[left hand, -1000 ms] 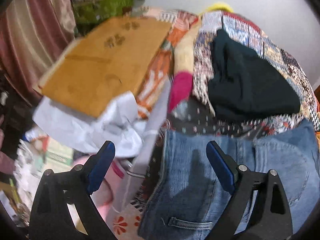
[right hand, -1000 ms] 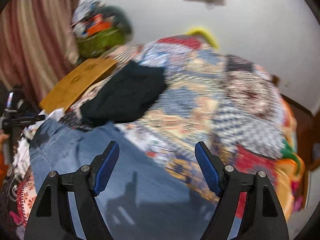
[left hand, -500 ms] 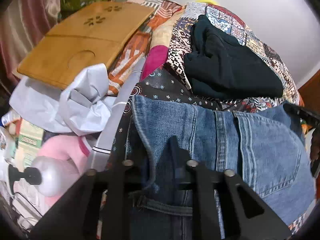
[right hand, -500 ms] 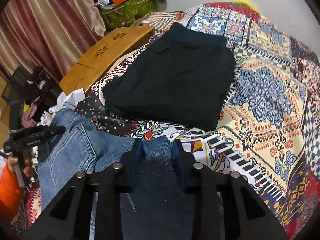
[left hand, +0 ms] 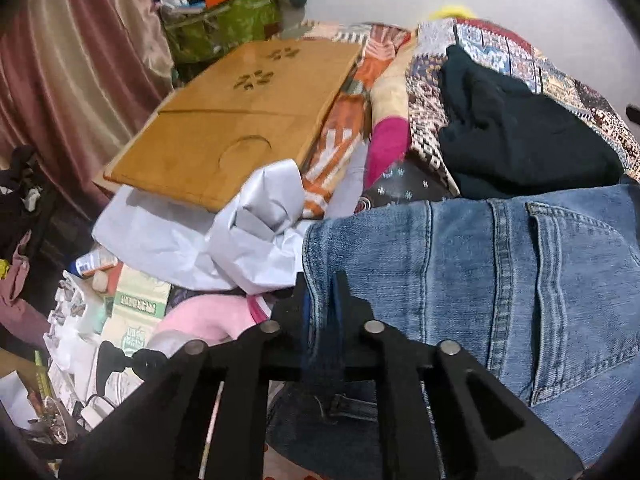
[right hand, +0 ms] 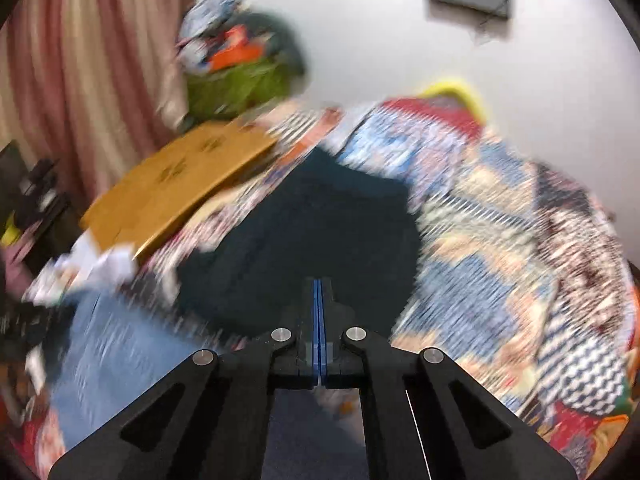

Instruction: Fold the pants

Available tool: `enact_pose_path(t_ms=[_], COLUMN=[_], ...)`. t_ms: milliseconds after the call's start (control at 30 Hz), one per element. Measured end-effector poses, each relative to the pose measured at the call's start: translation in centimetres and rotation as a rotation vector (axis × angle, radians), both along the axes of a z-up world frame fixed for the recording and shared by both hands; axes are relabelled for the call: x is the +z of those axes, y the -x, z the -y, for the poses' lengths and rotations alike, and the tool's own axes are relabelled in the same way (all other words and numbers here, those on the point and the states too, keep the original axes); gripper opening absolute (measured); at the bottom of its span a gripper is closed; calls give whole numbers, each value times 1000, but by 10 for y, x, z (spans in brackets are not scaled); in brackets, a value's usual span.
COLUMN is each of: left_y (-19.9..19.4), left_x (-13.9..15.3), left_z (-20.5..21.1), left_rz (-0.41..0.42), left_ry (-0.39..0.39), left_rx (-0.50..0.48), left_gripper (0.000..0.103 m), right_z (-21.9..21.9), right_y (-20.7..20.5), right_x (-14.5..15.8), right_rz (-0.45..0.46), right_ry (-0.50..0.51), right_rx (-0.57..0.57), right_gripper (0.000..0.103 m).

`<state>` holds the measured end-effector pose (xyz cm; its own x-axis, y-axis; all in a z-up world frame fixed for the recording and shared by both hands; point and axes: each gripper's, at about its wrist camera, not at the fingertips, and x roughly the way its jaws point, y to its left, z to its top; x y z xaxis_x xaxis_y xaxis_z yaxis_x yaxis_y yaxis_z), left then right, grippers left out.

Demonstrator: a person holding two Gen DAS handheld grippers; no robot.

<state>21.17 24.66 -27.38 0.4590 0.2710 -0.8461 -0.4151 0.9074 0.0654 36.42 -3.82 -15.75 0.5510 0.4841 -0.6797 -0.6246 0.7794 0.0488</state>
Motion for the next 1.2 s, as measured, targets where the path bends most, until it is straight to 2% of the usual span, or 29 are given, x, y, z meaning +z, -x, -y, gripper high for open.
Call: enact_pose_path(t_ms=[33,67,133,167,200,233,267,333,400,500,567,633,700,833,1000,1067,1133,1200], left_y=[4,7,18,23,28,33,37,44,50,59,64,68,71,69,60,54,45,40], left_x=[6,11,25,29,33,35,34,28,24,16,12,5,-4,-9,-4,-2,-4,-9], left_z=[-2,-2,-2,-1,0,1,2,3,7,16,22,25,28,26,26,34,42,44], left_rz=[16,27,62,73,83,93,88,62,58,27,7,-16,-49,-55,0,5,-24,-46], left_ry=[19,24,35,39,48,69,99,179,224,236,228,256,286,321,473,445,357,332], left_rx=[-2,-4,-18,-16,-13,-12,-14,-14,-10,-8,-3,-2,29,70,93,79,77,75], left_gripper=[14,20,47,70,79,80,80,80,80,80,80,80,80,80,80,80,74,57], right_z=[2,5,14,17,20,26,35,58,79,122,157,192,228,304,401,431,460,482], right_y=[-6,-10,-4,3,10,18,26,42,51,75,93,112,131,160,189,198,206,212], right_x=[4,10,18,20,21,21,21,21,19,23,25,25,19,-3,-39,-51,-62,-72], right_rz=[-31,-82,-115,-111,-110,-113,-118,-140,-161,-158,-135,-98,-83,-128,-229,-257,-285,-309], right_ry=[-18,-55,-78,-55,-26,-2,1,-5,3,-10,-18,-14,12,20,-15,-37,-93,-159], right_rx=[-13,-5,25,40,53,60,62,64,39,-28,-108,-201,-300,-515,-771,-866,-946,-1003], right_gripper=[2,2,7,17,24,36,42,42,42,43,61,66,66,66,66,66,66,66])
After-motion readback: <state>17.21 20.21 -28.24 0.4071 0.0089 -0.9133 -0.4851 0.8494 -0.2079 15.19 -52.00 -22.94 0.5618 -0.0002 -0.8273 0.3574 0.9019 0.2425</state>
